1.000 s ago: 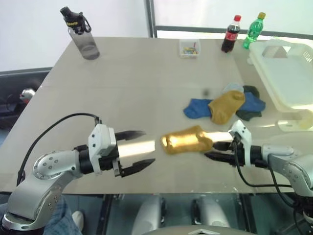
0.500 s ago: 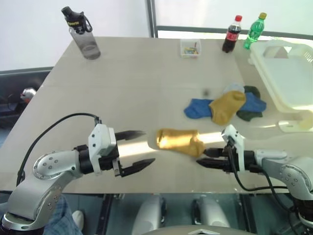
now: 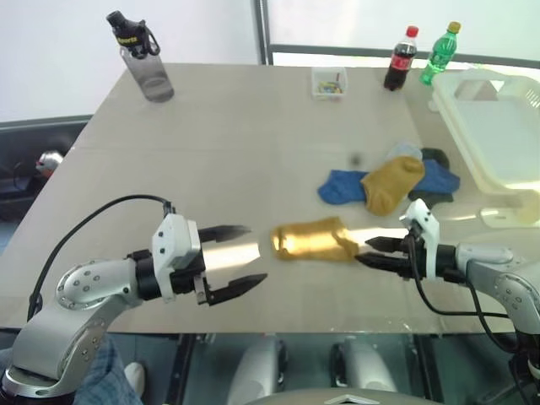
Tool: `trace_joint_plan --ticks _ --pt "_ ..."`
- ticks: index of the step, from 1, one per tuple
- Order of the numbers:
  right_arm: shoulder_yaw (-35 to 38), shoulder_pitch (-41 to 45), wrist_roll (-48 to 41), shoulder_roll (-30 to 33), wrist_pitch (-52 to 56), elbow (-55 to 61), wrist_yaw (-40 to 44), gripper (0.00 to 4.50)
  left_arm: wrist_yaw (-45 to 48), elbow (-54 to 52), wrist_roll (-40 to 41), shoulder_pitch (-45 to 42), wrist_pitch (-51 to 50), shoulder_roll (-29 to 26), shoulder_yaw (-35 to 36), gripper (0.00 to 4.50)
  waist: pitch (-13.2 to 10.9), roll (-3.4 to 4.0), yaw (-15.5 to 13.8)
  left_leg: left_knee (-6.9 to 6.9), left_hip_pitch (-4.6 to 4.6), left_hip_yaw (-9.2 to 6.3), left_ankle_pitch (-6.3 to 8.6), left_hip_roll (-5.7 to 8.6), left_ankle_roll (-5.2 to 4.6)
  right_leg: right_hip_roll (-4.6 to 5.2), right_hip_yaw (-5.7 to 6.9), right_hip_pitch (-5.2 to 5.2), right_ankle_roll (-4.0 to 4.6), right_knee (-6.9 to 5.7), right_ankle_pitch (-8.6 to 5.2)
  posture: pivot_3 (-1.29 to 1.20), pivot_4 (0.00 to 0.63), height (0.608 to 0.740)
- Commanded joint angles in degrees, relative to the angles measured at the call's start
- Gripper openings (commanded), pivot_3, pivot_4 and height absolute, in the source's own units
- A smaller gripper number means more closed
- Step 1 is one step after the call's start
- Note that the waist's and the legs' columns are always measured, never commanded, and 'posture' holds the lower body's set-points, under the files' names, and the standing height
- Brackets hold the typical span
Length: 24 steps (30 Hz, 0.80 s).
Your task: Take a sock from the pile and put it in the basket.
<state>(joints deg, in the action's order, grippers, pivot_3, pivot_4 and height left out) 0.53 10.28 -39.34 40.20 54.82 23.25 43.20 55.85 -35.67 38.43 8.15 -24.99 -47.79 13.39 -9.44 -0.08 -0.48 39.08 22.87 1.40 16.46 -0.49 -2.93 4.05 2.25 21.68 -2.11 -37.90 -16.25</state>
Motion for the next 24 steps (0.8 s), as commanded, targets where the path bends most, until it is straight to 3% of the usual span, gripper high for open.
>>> trace_joint_plan --ticks 1,9,17,24 --pt "0.1 0.7 0.8 0.0 -1.8 0.4 0.2 2.74 0.3 -1.9 0.3 0.2 1.1 -0.4 1.8 4.5 0.0 0.0 -0.1 0.0 0.0 0.0 0.0 0.0 0.0 0.0 0.0 0.0 0.0 0.0 0.0 0.0 0.15 0.74" --pt "2.4 1.5 3.6 2.1 -6.5 -4.0 2.0 2.74 0.5 -1.3 0.0 0.1 1.7 -0.1 1.5 4.5 0.0 0.0 -0.2 0.0 0.0 0.0 -0.01 0.0 0.01 -0.01 0.0 0.0 0.0 0.0 0.0 0.0 0.15 0.74" --pt "3.3 10.1 16.1 -4.2 -24.4 -17.5 -6.7 2.74 0.6 -0.8 -0.5 -0.2 2.4 0.0 1.4 4.5 0.0 0.0 -0.1 0.01 -0.02 0.03 -0.04 0.0 0.07 -0.08 -0.01 0.01 0.0 -0.04 0.0 0.0 0.15 0.74" --pt "1.4 12.1 23.1 -5.0 -31.7 -24.8 -7.1 2.74 0.2 -1.1 -0.8 0.6 2.9 0.3 1.5 4.5 0.0 0.0 -0.3 0.02 0.01 0.08 -0.05 0.02 0.07 -0.1 -0.02 0.0 -0.01 0.0 0.0 0.0 0.15 0.74"
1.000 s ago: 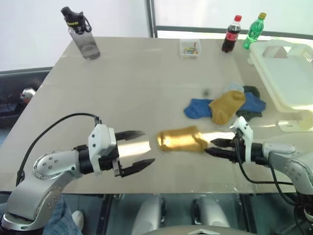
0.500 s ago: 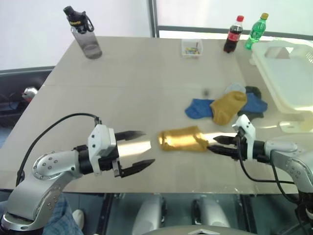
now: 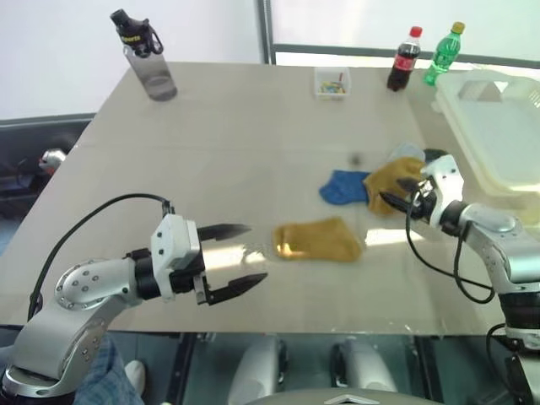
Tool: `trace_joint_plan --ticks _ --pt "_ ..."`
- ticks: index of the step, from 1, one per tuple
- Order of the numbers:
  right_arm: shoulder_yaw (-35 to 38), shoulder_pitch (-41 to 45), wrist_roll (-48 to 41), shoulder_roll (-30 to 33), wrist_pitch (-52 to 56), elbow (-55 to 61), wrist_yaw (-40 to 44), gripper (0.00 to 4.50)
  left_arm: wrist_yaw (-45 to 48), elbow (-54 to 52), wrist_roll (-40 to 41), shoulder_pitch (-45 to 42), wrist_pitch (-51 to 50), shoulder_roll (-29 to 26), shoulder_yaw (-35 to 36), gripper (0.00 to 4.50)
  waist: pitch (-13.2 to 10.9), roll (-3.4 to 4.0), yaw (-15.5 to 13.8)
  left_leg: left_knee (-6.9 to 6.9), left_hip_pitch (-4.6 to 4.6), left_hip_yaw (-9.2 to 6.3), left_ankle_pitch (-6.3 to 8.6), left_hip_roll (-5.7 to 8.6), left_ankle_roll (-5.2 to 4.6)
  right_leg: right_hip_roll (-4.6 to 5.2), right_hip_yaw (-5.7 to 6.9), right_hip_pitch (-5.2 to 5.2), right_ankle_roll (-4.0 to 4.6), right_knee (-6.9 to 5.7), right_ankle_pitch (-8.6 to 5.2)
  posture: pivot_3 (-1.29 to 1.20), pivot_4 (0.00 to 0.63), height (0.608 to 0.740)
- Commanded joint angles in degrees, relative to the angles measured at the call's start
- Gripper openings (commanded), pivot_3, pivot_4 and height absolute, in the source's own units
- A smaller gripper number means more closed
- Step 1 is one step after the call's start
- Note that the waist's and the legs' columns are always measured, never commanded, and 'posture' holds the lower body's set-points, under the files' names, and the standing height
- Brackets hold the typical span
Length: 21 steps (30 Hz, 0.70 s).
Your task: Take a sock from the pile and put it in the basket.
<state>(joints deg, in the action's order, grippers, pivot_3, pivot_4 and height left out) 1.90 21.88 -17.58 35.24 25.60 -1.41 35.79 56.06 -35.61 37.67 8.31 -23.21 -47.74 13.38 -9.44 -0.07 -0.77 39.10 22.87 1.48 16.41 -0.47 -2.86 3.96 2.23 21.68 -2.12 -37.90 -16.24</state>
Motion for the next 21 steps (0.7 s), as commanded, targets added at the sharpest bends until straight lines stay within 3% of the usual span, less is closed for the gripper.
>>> trace_joint_plan --ticks 1,10,20,21 --pt "0.1 0.4 1.4 -0.3 -2.7 -0.3 0.6 2.74 -0.2 -1.3 0.0 0.5 1.1 0.3 1.5 4.5 0.0 0.0 0.1 0.0 0.0 0.01 0.0 0.0 0.0 0.0 -0.01 0.0 0.0 -0.01 0.0 0.0 0.15 0.74" --pt "0.1 -2.5 0.0 0.3 -2.2 4.3 6.1 2.74 -0.4 -1.9 0.3 1.8 1.2 0.2 2.4 4.5 0.0 0.0 0.2 0.01 -0.04 0.0 0.0 -0.04 0.0 -0.02 -0.02 0.0 0.0 -0.06 0.0 0.0 0.15 0.74" --pt "-2.1 -5.0 5.2 0.9 -6.2 3.2 6.9 2.74 -0.3 -1.6 0.0 1.0 1.2 0.3 1.5 4.5 0.0 0.01 0.1 0.02 -0.04 0.0 0.0 -0.04 0.0 -0.02 -0.02 0.0 0.0 -0.07 0.0 0.0 0.15 0.74" --pt "-2.1 -5.1 5.6 1.0 -6.7 3.0 6.9 2.35 -0.3 -1.5 0.0 0.9 1.2 0.3 1.5 4.5 0.0 0.0 0.1 0.01 -0.04 0.0 0.0 -0.04 0.0 -0.02 -0.02 0.0 0.0 -0.06 0.0 0.0 0.15 0.74"
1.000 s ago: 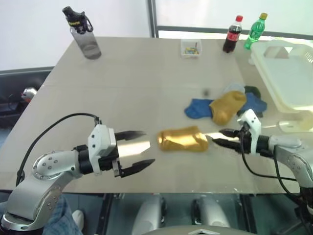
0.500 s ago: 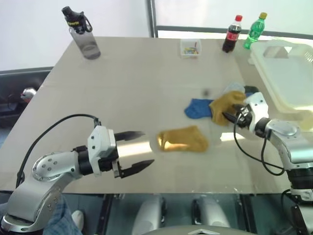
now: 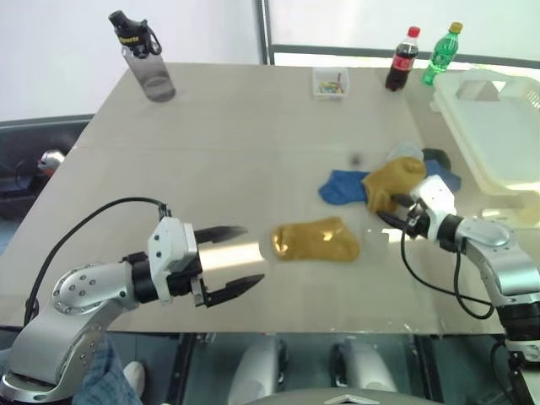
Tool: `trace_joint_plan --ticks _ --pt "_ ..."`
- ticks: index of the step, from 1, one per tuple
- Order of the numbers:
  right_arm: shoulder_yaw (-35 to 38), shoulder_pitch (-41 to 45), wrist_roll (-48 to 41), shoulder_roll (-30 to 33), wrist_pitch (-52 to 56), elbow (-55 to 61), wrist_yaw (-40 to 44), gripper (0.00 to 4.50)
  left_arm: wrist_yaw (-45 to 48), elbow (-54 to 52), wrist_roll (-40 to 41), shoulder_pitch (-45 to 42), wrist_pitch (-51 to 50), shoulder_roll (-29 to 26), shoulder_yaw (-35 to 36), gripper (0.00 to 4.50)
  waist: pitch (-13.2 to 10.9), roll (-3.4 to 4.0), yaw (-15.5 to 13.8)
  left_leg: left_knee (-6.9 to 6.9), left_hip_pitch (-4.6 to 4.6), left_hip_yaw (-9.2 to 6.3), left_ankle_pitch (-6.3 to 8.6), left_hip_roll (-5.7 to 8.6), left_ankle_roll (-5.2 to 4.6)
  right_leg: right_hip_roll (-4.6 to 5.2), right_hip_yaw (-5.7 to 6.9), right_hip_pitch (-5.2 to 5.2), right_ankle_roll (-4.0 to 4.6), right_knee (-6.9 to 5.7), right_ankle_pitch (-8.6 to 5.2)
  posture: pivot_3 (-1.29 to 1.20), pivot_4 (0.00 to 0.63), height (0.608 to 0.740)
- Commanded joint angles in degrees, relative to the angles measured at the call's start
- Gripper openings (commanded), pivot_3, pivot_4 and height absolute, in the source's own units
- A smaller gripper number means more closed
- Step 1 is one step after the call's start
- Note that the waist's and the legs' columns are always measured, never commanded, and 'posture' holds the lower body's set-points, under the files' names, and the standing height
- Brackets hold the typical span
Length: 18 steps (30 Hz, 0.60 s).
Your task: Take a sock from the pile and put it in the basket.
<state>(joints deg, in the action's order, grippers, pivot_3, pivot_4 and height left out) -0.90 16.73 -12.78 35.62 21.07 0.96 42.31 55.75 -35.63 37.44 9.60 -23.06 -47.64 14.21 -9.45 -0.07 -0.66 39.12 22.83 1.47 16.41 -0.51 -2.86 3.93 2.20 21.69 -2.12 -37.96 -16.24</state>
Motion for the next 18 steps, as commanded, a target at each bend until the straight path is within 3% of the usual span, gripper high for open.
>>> trace_joint_plan --ticks 1,2,3,5,6,7,18 --pt "0.7 0.1 1.1 0.6 -2.5 0.4 0.3 2.18 0.1 -1.5 0.2 -0.5 1.1 0.2 0.6 4.5 0.0 0.0 0.0 0.01 0.0 0.0 0.0 0.0 0.0 0.0 0.0 0.0 0.0 0.0 0.0 0.0 0.15 0.74" --pt "0.6 0.0 1.4 0.6 -2.8 0.3 0.3 1.92 0.1 -1.4 0.1 -0.7 1.1 0.2 0.5 4.5 0.0 0.0 0.0 0.01 0.0 0.0 0.0 0.0 0.0 0.0 0.0 0.0 0.0 0.0 0.0 0.0 0.15 0.74" --pt "0.7 0.0 1.5 0.6 -2.9 0.2 0.4 1.34 0.1 -1.3 0.0 -0.7 1.1 0.3 0.4 4.5 0.0 0.0 0.0 0.01 0.0 0.0 0.0 0.0 0.0 0.0 0.0 0.0 0.0 0.0 0.0 0.0 0.15 0.74" --pt "0.7 -0.1 1.7 0.5 -3.1 0.2 0.4 0.93 0.1 -1.3 -0.1 -0.8 1.2 0.3 0.3 4.5 0.0 0.0 0.0 0.01 0.0 0.0 0.0 0.0 0.0 0.0 0.0 0.0 0.0 0.0 0.0 0.0 0.15 0.74" --pt "0.8 -0.1 1.8 0.5 -3.2 0.1 0.3 0.25 0.1 -1.3 0.0 -0.9 1.2 0.4 0.3 4.5 0.0 0.0 0.0 0.01 0.0 0.0 0.0 0.0 0.0 0.0 0.0 0.0 0.0 0.0 0.0 0.0 0.15 0.74" --pt "0.8 -0.1 1.8 0.5 -3.2 0.1 0.3 0.07 0.1 -1.3 0.0 -0.9 1.2 0.4 0.2 4.5 0.0 0.0 0.0 0.01 0.0 0.0 0.0 0.0 0.0 0.0 0.0 0.0 0.0 0.0 0.0 0.0 0.15 0.74" --pt "1.3 2.4 -0.2 -0.7 1.0 1.6 0.1 0.03 -0.4 -1.8 -0.1 -0.5 1.2 1.0 0.2 4.5 0.0 0.0 0.1 0.02 0.0 0.0 0.0 0.0 0.0 0.0 0.0 0.0 0.0 0.0 0.0 0.0 0.15 0.74"
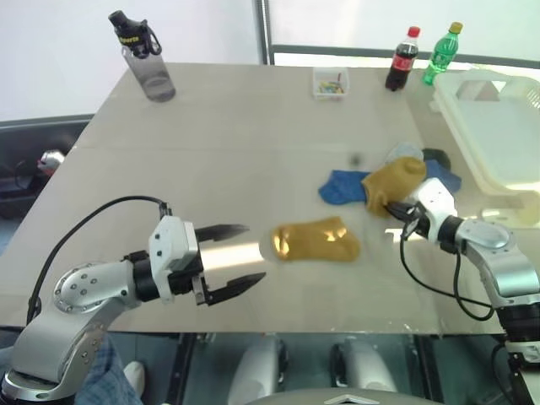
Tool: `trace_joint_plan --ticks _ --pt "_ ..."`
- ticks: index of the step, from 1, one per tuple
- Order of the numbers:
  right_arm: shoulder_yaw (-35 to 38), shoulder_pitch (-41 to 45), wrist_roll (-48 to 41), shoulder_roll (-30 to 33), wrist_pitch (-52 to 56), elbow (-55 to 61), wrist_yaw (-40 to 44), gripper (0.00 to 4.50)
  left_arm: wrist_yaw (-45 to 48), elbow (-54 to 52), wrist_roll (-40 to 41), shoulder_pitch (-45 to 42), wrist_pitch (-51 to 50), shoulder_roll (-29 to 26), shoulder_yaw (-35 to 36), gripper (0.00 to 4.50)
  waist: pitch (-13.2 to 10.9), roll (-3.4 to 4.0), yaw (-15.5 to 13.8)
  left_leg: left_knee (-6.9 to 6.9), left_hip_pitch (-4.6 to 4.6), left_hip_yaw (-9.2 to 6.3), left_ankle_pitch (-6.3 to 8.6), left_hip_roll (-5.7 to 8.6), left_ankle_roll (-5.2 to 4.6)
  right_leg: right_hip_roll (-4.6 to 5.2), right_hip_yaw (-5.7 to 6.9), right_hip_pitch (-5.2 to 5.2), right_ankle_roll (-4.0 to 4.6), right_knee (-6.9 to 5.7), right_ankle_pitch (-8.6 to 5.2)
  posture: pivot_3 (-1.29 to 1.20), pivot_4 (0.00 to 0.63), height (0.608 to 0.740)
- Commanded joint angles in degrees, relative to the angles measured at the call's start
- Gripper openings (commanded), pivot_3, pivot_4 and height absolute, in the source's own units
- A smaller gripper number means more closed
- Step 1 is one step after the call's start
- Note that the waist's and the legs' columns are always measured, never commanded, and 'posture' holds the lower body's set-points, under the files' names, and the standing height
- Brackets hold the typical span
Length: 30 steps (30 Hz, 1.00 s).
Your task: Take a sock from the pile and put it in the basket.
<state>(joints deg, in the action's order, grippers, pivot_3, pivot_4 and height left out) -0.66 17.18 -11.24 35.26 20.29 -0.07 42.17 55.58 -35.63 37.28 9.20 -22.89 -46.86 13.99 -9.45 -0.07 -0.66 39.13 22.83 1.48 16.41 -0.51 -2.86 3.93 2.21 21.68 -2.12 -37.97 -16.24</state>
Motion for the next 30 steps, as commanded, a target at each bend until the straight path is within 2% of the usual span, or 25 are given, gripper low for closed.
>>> trace_joint_plan --ticks 1,13,17,22,27,30 --pt "0.8 2.2 -2.0 -0.5 2.6 3.2 0.5 0.03 -0.3 -1.9 0.1 0.1 1.0 0.2 0.5 4.5 0.0 0.0 0.1 0.0 -0.01 0.0 0.0 0.0 0.0 0.0 0.0 0.0 0.0 -0.01 0.0 0.0 0.15 0.74" --pt "-6.5 8.4 -2.9 -8.3 12.5 10.5 -1.9 0.03 -1.2 -3.0 0.4 0.9 0.6 0.3 0.7 4.5 0.0 0.0 0.2 0.0 -0.01 -0.02 0.0 0.0 0.0 0.01 0.0 0.01 0.0 -0.01 0.0 0.0 0.15 0.74" --pt "-10.8 11.4 -2.7 -12.9 17.2 11.8 -3.7 0.03 -1.7 -3.2 0.4 0.8 0.5 0.4 0.6 4.5 0.0 0.0 0.3 0.0 0.0 -0.02 0.0 0.0 0.0 0.01 0.0 0.02 0.0 -0.01 0.0 0.0 0.15 0.74" --pt "-13.2 16.0 -5.8 -22.1 23.1 12.6 -6.3 0.03 -2.5 -3.5 0.3 0.5 0.3 0.6 0.1 4.5 0.0 0.0 0.8 0.0 -0.01 -0.03 0.0 0.0 0.01 0.01 0.01 0.02 0.0 -0.03 0.0 0.0 0.15 0.74" --pt "-10.7 18.4 -11.2 -32.2 28.1 14.0 -10.3 0.03 -3.1 -3.4 0.4 0.4 0.2 0.6 0.3 4.5 0.0 0.01 1.3 -0.01 0.0 -0.05 0.0 0.0 0.01 0.0 0.03 0.04 0.0 -0.02 0.0 0.0 0.15 0.74" --pt "-3.9 20.9 -17.4 -38.3 30.8 14.2 -14.3 0.03 -3.2 -3.5 0.4 0.4 0.2 0.5 0.4 4.5 0.0 0.02 1.3 -0.01 0.0 -0.05 0.0 0.03 0.01 0.03 0.03 0.03 0.0 -0.03 0.0 0.0 0.15 0.74"
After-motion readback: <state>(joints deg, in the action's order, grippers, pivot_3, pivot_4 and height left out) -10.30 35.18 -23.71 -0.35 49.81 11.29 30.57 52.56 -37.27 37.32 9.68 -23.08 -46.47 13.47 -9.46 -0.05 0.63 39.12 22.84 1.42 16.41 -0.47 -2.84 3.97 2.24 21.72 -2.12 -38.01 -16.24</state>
